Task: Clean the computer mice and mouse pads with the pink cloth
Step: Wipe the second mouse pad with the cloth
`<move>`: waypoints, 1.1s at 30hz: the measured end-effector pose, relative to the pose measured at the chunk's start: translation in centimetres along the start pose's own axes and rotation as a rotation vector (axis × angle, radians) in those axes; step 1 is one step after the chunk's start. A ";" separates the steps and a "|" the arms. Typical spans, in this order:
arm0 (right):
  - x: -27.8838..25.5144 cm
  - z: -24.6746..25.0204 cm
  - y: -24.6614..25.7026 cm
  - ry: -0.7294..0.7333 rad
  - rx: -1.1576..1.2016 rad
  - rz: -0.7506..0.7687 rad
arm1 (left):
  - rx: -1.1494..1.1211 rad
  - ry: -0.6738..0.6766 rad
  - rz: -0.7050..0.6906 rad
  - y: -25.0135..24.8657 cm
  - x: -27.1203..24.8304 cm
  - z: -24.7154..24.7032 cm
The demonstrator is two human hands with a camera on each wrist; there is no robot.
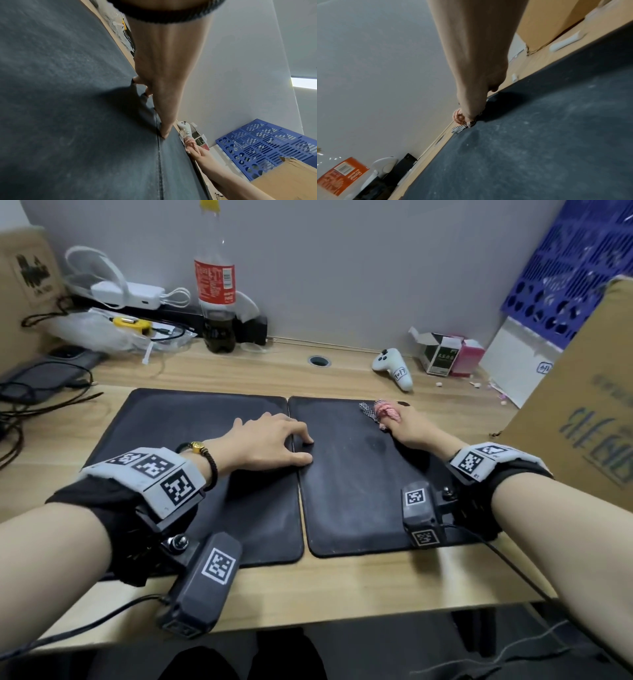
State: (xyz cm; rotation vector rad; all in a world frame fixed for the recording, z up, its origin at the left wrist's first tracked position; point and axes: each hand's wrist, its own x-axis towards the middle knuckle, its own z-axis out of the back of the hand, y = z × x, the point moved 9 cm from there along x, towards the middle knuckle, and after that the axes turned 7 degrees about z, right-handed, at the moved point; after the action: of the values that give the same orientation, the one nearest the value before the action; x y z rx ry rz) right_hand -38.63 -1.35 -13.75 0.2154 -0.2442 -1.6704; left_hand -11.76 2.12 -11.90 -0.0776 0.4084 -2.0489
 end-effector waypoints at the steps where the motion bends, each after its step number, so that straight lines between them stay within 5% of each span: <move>1: -1.4 0.5 0.1 0.002 -0.006 -0.018 | 0.005 -0.001 0.003 -0.1 0.0 -0.1; 18: -18.1 2.0 3.2 0.018 -0.182 0.028 | 0.112 0.017 0.050 -2.4 -3.1 -0.7; 27: -16.3 -1.6 14.9 0.060 -0.035 0.279 | 0.113 0.039 0.140 -2.1 -3.6 -0.7; 33: -15.7 -0.4 8.4 0.044 -0.042 0.173 | 0.144 0.090 0.184 -1.8 -3.5 -1.0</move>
State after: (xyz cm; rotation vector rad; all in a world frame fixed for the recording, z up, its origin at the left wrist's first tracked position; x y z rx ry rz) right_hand -28.72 13.32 -11.77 0.1939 -0.1890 -1.4961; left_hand -11.74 6.19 -11.87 0.1350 0.3103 -1.8985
